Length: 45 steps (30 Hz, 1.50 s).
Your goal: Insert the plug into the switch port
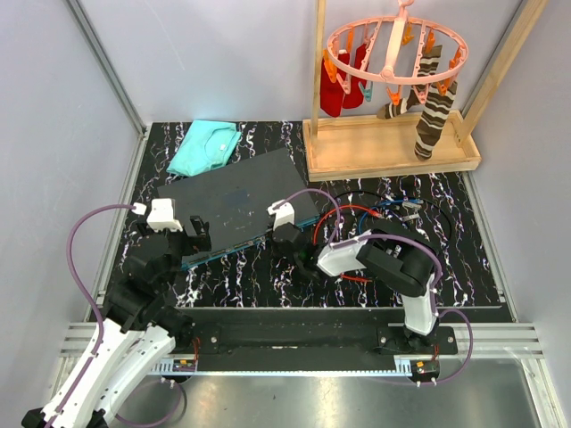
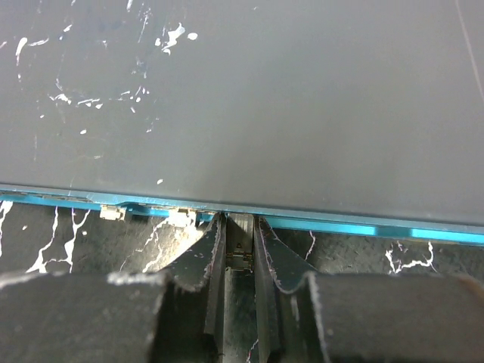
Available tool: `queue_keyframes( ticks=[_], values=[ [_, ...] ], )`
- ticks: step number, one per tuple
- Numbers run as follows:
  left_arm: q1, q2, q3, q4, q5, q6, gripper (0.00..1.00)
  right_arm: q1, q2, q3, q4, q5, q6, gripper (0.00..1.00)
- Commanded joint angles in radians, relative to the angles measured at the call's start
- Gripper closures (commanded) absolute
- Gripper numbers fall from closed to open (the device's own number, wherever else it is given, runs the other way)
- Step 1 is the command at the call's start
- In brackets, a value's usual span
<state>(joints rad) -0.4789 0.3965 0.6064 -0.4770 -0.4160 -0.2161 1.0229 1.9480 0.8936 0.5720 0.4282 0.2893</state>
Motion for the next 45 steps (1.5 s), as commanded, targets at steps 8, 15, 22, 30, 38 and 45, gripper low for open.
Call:
queue_keyframes(
  ticks=[8, 15, 22, 30, 38, 45],
  values=[
    [-0.003, 0.045, 0.030, 0.038, 0.019, 0.000, 0.01, -0.038, -0.093, 0.038, 0.051, 0.003, 0.027, 0.44],
    [0.000, 0.237, 0.125, 0.093, 0.037, -0.058, 0.01, -0.038, -0.225, -0.059, -0.096, -0.032, 0.112, 0.22],
    [0.101, 0.653, 0.312, 0.228, 0.121, -0.118, 0.01, -0.038, -0.285, -0.146, -0.162, -0.147, 0.214, 0.41],
    [0.252, 1.134, 0.601, 0.216, 0.293, -0.118, 0.01, -0.038, -0.241, -0.143, -0.146, -0.246, 0.223, 0.93],
    [0.353, 1.456, 0.901, 0.135, 0.411, -0.085, 0.01, -0.038, -0.155, -0.119, -0.123, -0.302, 0.223, 1.00],
    [0.372, 1.640, 1.036, 0.140, 0.404, -0.046, 0.01, -0.038, -0.098, -0.094, -0.103, -0.325, 0.229, 1.00]
  ],
)
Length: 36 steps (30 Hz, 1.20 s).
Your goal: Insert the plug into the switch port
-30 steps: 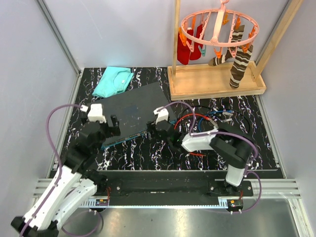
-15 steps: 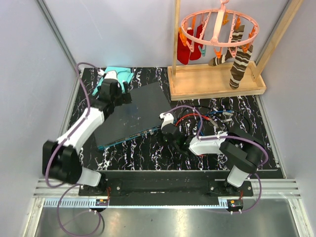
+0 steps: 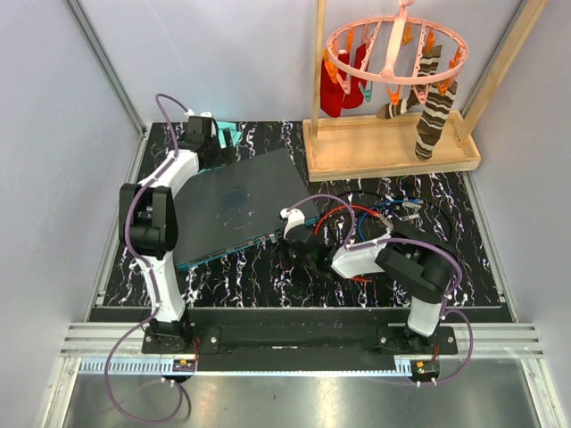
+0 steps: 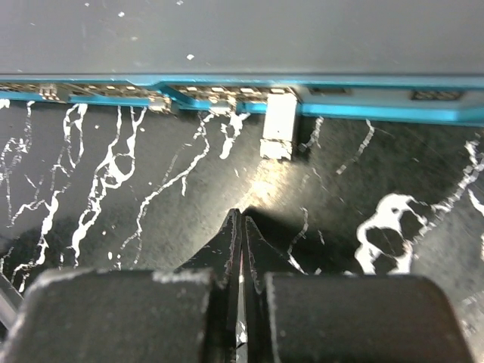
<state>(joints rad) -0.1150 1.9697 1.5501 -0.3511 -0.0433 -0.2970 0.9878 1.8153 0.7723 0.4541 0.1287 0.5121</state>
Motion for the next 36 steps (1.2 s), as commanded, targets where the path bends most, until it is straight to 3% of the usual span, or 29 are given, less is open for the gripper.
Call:
queue_keyframes(
  ticks=[1, 5, 10, 28, 36],
  values=[
    [0.011, 0.084, 0.106, 0.011, 0.020, 0.038, 0.01, -0.003, 0.039, 0.027, 0.015, -0.023, 0.009, 1.00],
    [0.017, 0.187, 0.180, 0.000, 0.002, 0.050, 0.01, -0.001, 0.049, 0.028, 0.018, -0.003, 0.014, 1.00],
    [0.025, 0.262, 0.280, -0.124, 0.039, 0.032, 0.01, -0.003, 0.044, 0.028, -0.009, 0.086, 0.034, 1.00],
    [0.014, 0.305, 0.245, -0.262, 0.212, -0.022, 0.01, -0.043, 0.122, 0.142, -0.031, 0.173, -0.023, 1.00],
    [-0.015, 0.305, 0.266, -0.325, 0.224, 0.038, 0.01, -0.093, 0.131, 0.208, -0.006, 0.097, -0.188, 1.00]
  ],
)
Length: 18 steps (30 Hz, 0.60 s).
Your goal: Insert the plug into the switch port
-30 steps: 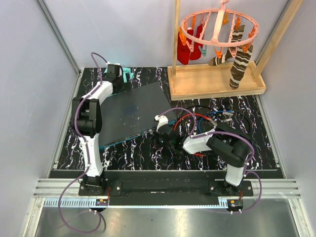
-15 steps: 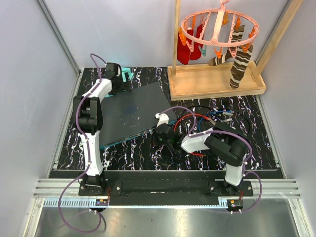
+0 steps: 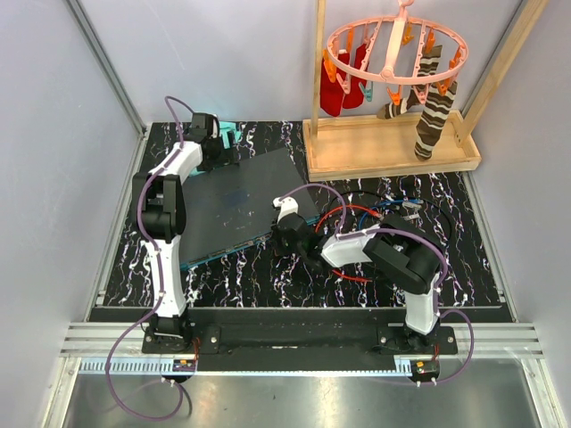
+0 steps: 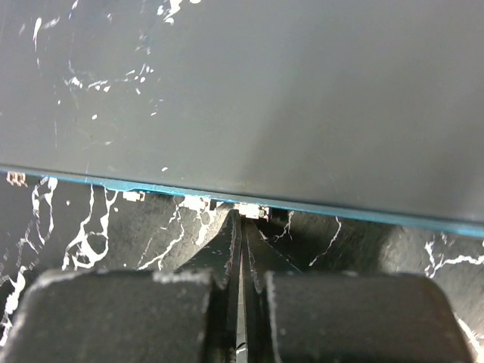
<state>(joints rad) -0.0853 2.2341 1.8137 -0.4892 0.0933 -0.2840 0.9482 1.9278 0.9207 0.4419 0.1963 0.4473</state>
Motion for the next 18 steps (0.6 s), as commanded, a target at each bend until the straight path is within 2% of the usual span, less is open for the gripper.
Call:
queue_keyframes(
  ticks=[1, 7, 13, 18],
  values=[
    [-0.048, 0.044, 0.004, -0.192, 0.083, 0.031, 0.01, -0.054, 0.019, 0.064, 0.006, 0.013, -0.142, 1.00],
    [-0.068, 0.047, 0.030, -0.236, 0.068, 0.081, 0.01, -0.054, 0.007, 0.124, 0.001, -0.058, -0.329, 1.00],
    [-0.070, 0.045, 0.026, -0.255, 0.063, 0.118, 0.01, -0.055, 0.022, 0.178, 0.004, 0.041, -0.550, 1.00],
    [-0.079, 0.045, 0.027, -0.278, 0.042, 0.141, 0.01, -0.055, 0.030, 0.230, -0.020, 0.068, -0.637, 1.00]
  ],
)
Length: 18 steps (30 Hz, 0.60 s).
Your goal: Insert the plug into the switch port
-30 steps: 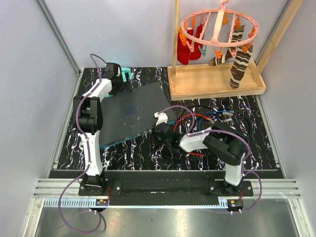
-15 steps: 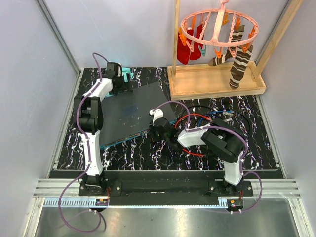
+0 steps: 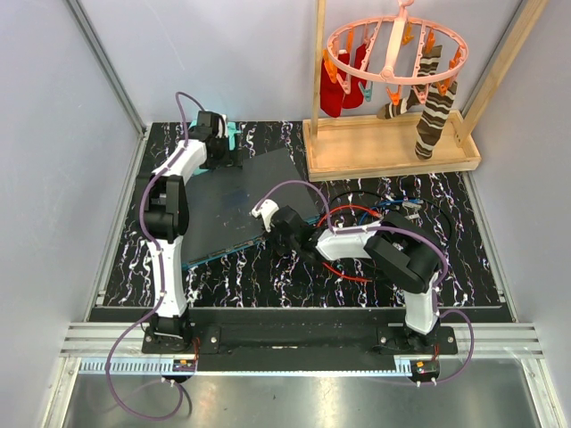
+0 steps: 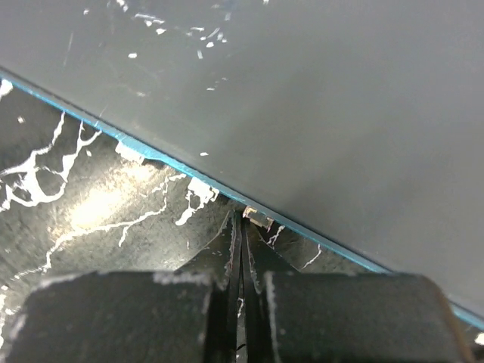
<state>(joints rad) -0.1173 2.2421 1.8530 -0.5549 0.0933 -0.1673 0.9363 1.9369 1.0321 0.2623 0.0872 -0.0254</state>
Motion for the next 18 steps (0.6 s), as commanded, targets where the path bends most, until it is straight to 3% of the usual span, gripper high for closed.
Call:
queue_keyframes(
  ticks=[1, 4, 10, 18],
  values=[
    [-0.047, 0.037, -0.012, -0.214, 0.017, 0.023, 0.01, -0.044, 0.017, 0.129, 0.109, 0.155, -0.160, 1.00],
    [-0.042, 0.040, -0.006, -0.217, -0.009, 0.008, 0.01, -0.044, -0.021, 0.126, 0.028, 0.080, -0.067, 1.00],
    [-0.036, 0.050, 0.009, -0.217, -0.013, -0.017, 0.01, -0.042, -0.141, -0.045, -0.023, -0.015, 0.203, 0.97],
    [-0.035, 0.053, 0.015, -0.215, -0.024, -0.018, 0.01, -0.044, -0.127, -0.139, 0.006, -0.056, 0.324, 0.98]
  ],
)
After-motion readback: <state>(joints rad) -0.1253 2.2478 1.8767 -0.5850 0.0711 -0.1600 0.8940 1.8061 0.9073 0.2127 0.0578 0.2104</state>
